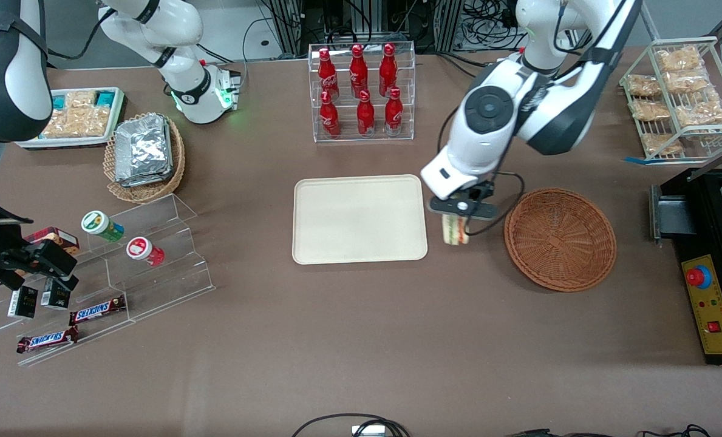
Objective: Place sandwich from basket to tray
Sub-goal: 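Carry the held sandwich with the left gripper over the beige tray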
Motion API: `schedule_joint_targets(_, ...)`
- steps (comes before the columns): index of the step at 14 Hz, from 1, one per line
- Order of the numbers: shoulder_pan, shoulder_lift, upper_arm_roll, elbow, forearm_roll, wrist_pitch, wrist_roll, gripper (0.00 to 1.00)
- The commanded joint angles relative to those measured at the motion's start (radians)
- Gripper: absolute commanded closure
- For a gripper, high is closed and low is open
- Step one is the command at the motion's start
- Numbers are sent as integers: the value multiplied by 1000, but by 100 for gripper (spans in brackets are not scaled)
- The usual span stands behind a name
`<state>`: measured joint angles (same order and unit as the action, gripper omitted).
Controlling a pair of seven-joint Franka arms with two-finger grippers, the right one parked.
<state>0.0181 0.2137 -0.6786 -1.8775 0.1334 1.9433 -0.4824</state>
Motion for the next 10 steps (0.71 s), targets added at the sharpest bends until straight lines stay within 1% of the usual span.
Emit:
schedule_joint_targets(1, 6, 93, -79, 32, 70, -12, -88, 100)
schedule_joint_targets(3, -9, 179, -137, 32, 152, 35, -238, 100)
schedule_joint_targets(4, -59, 212, -136, 32, 198, 63, -302, 100)
schedule_joint_targets(6, -83, 288, -134, 34, 276, 101, -393, 100)
schedule_joint_targets(8, -113, 337, -134, 28, 316, 146, -435, 100)
schedule_joint_targets(10, -121, 389, -133, 28, 350, 161, -458, 100)
